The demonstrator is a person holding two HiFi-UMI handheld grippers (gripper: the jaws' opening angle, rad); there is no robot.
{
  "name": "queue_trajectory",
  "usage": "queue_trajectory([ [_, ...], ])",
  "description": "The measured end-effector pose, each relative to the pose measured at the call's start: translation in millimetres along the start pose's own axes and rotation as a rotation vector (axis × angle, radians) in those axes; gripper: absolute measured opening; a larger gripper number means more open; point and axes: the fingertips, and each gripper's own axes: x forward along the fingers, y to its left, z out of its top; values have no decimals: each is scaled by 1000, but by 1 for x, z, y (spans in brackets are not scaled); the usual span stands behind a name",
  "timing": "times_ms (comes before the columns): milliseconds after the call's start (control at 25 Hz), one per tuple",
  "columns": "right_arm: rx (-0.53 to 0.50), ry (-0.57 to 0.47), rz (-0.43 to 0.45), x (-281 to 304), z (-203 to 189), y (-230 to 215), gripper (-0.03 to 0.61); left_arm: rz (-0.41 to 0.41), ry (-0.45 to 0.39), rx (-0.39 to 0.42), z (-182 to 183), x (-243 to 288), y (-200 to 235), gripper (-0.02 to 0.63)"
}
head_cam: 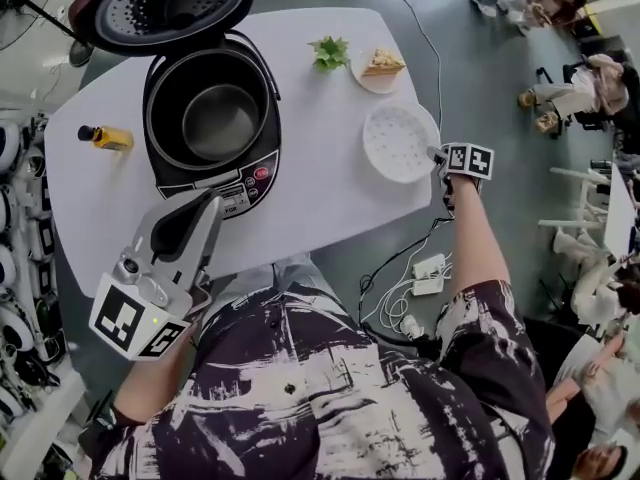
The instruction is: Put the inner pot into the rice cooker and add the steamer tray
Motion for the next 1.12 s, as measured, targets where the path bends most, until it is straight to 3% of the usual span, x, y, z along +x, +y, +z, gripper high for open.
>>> queue_trajectory([
  [200, 37, 39, -26, 31, -12, -10, 210, 34, 33, 2, -9, 5, 3, 5],
  [480, 40, 62, -43, 51, -18, -6, 84, 53, 54, 10, -14, 5, 4, 5],
  [560, 76, 60, -56, 50, -17, -6, 71, 55, 53, 10, -15, 5, 4, 5],
  [600, 107, 58, -59, 48, -18, -7, 23, 54, 52, 9, -15, 4, 3, 5],
  [640, 144, 54, -57, 46, -20, -7, 17, 52, 52, 8, -15, 3, 2, 5],
  [720, 199, 46, -42, 39, -21, -7, 8, 45, 47, 7, -14, 1, 1, 5],
  [880, 174, 53, -25, 18, -17, -2, 2, 21, 27, 6, -10, -4, -2, 5],
  [1000, 196, 14, 33, -8, -1, 12, 2, 1, -1, 12, -3, -10, -4, 5],
  [1120, 154, -45, 118, -48, 34, 42, 2, -21, -46, 13, 7, -16, -8, 5],
])
